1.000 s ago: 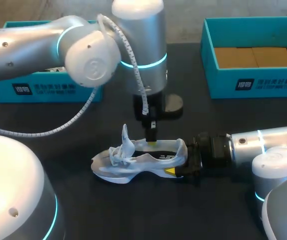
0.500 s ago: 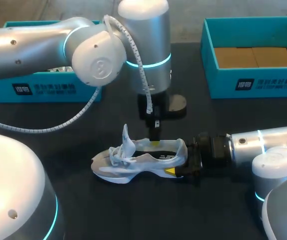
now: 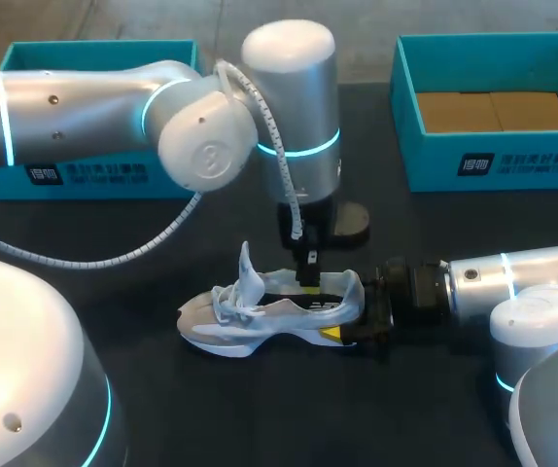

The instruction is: Take the shoe out of the shoebox, open the shoe tongue, remove and reinsert the insole, then place the shoe into the shoebox

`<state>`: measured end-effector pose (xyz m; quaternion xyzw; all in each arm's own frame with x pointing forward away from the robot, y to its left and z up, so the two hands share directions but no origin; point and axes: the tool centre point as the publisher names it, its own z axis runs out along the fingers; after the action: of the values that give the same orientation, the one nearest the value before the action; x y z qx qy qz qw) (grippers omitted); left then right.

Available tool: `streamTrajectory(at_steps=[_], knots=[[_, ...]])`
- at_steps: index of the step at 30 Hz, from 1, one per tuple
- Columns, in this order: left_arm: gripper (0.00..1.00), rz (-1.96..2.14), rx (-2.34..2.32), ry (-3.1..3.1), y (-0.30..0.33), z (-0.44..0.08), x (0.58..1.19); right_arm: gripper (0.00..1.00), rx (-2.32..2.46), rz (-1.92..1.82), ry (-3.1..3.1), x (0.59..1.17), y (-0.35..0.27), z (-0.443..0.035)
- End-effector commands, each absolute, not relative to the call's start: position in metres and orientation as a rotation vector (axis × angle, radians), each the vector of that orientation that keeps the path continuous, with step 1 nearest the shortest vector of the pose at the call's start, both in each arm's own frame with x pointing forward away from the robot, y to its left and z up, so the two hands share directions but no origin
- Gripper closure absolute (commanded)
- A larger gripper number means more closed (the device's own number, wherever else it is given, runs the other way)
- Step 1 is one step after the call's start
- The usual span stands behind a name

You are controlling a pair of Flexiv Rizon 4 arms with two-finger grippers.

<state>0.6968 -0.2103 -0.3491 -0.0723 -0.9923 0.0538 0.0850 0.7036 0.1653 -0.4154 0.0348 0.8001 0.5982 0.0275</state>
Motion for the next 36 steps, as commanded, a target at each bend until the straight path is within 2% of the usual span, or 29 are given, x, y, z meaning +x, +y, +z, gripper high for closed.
streamTrajectory(at_steps=[1, 17, 36], knots=[[1.0, 0.148, -0.25, -2.943, -0.217, -0.361, 0.701, 1.0, 0.109, 1.843, 2.473, 0.703, 0.166, -0.415], [1.0, 0.111, -0.311, -2.906, -0.192, -0.385, 0.688, 1.0, 0.109, 1.843, 2.473, 0.703, 0.166, -0.415], [1.0, 0.118, -0.278, -2.87, -0.163, -0.387, 0.664, 1.0, 0.109, 1.843, 2.473, 0.703, 0.166, -0.415]])
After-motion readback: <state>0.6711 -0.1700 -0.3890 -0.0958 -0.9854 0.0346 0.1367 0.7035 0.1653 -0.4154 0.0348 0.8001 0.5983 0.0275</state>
